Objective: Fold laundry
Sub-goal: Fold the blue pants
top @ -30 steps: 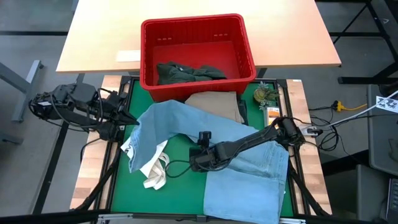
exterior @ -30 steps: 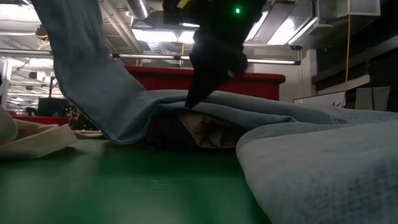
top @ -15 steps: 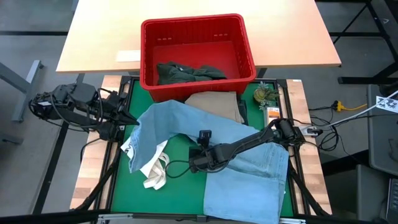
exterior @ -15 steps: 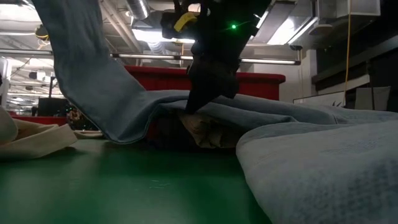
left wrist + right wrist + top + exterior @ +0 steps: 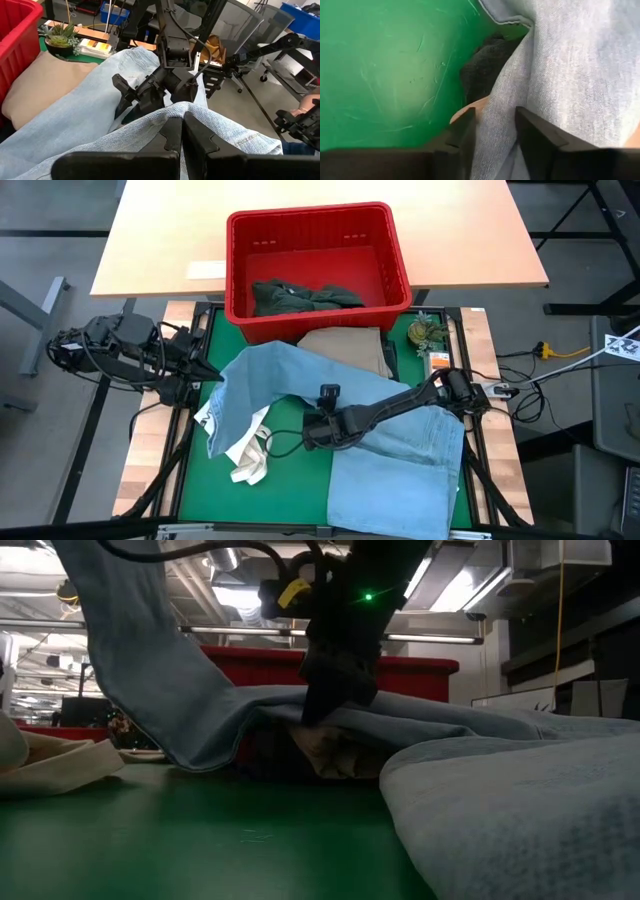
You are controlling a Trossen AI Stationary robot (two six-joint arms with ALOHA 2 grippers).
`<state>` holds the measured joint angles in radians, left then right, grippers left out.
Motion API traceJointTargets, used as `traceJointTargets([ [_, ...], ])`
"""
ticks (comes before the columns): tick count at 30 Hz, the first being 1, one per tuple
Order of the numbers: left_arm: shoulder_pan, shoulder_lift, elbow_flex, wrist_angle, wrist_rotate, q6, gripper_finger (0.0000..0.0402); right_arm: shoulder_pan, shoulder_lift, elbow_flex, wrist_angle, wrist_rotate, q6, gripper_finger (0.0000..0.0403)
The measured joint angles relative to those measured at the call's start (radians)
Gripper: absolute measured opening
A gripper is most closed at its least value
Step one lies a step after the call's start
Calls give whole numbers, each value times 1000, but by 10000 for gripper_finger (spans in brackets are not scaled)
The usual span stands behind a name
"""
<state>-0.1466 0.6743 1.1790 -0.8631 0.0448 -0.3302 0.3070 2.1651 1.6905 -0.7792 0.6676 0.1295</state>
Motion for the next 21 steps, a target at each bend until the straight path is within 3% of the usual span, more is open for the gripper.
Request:
traceJointTargets([
  [9, 0, 0, 0, 0, 1, 0, 0, -3, 0, 0, -8, -24, -4, 13],
  [17, 0, 0, 0, 0, 1, 0, 0, -1, 0, 0, 12, -34, -5, 6],
  [21, 0, 0, 0, 1, -26, 0, 0, 8, 0, 17, 40, -125, -42, 7],
])
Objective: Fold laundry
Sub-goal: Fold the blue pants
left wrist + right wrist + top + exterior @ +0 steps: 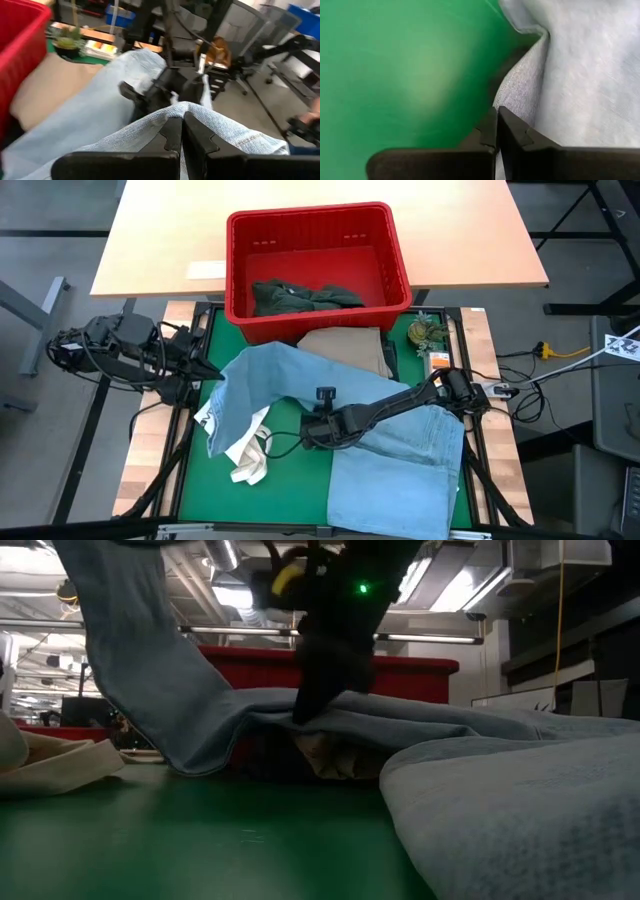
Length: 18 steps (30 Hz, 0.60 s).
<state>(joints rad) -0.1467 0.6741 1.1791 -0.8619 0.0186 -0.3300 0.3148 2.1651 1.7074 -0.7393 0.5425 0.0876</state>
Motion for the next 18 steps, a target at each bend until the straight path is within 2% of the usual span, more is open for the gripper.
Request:
traceJointTargets([
  [9, 0, -39, 0, 11, -169, 1, 0, 20, 0, 9, 46, -272, -70, 5],
  [12, 0, -57, 0, 25, -183, 1, 0, 20, 0, 9, 46, -287, -71, 6],
  [18, 0, -86, 1, 69, -190, 1, 0, 10, 0, 9, 114, -222, -70, 8],
])
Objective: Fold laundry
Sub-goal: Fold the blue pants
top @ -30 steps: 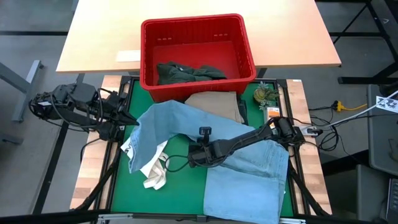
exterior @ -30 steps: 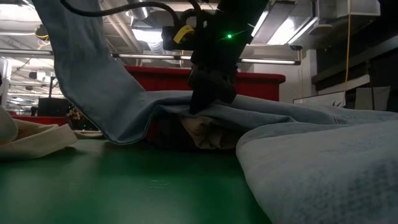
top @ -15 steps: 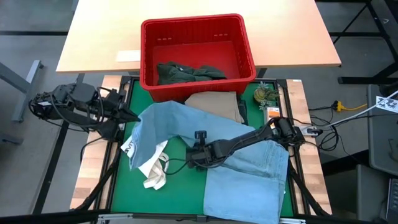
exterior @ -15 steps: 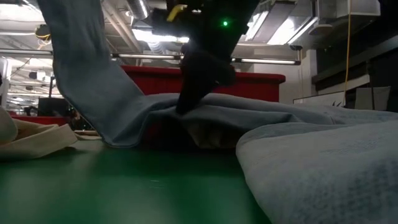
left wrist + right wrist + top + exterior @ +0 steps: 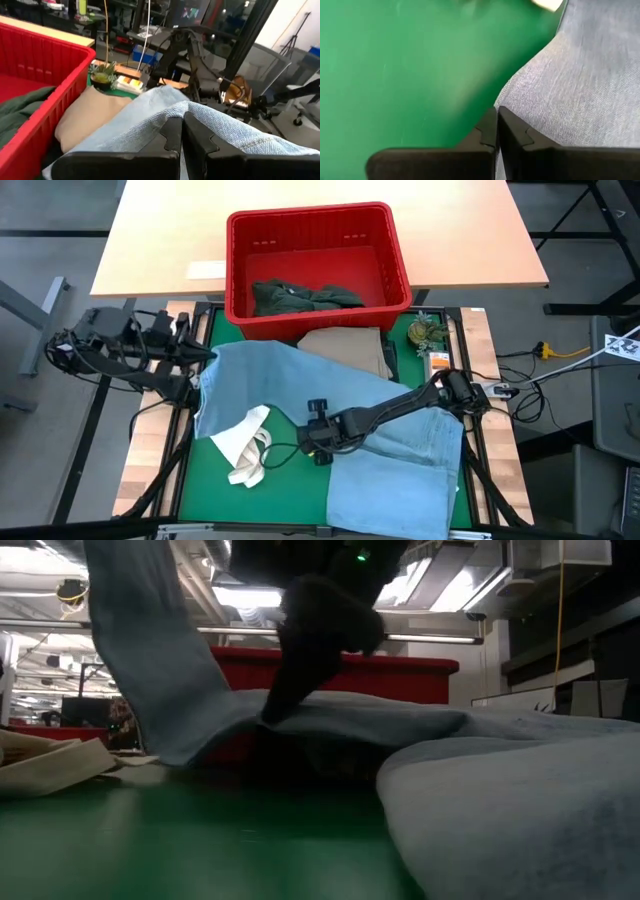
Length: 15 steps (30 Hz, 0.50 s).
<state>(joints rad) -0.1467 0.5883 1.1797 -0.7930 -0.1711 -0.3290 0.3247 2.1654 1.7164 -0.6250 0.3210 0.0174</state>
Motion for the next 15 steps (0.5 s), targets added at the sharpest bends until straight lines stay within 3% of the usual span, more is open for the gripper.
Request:
traceJointTargets([
  [8, 0, -9, 0, 3, 0, 29, 0, -41, 0, 0, 150, -2, -35, 43],
  [15, 0, -9, 0, 1, 0, 29, 0, -72, 0, 0, 171, -51, -52, 122],
])
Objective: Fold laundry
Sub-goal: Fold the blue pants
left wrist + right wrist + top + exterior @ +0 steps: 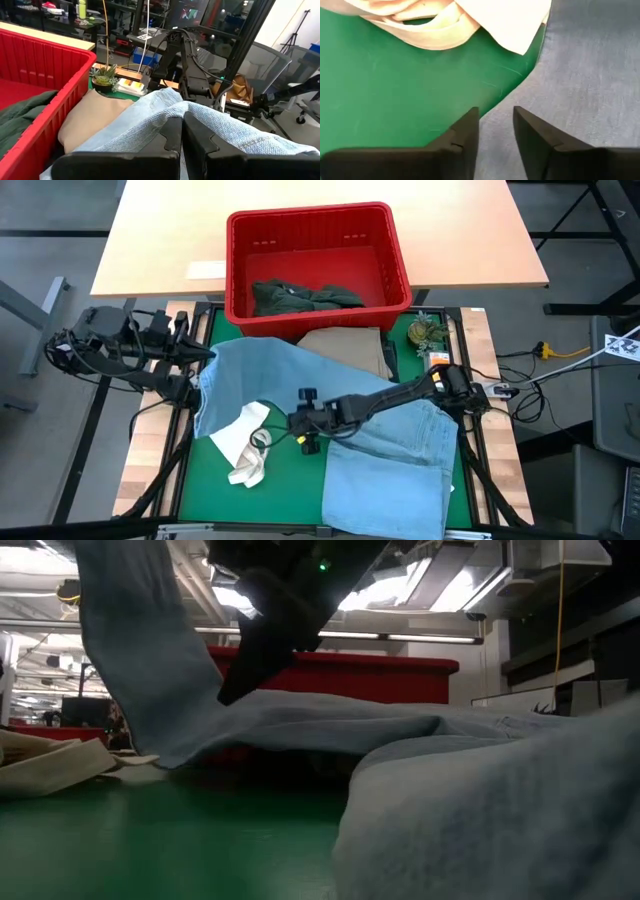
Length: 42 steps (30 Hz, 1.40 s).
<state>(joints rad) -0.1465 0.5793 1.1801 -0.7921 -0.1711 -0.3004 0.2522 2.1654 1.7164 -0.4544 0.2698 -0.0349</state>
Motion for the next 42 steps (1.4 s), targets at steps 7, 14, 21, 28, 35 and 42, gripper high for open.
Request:
traceJointTargets([
  [7, 0, 0, 0, 0, 0, -2, 0, -16, -36, -2, -27, -49, -49, 160],
  [14, 0, 1, 0, -1, 4, -3, 0, 15, -158, 0, -83, 98, -132, 161],
  [21, 0, 29, 0, -1, 0, -3, 0, 23, -246, 0, -239, 193, -171, 161],
  [28, 0, 105, 0, 2, -58, 15, 0, 31, -285, 0, -431, 244, -181, 161],
  [35, 0, 236, 0, 33, -101, 75, 0, 74, -308, -1, -670, 379, -115, 161],
  [42, 0, 401, 0, 196, -100, 180, 0, 82, -344, -3, -818, 445, -41, 161],
])
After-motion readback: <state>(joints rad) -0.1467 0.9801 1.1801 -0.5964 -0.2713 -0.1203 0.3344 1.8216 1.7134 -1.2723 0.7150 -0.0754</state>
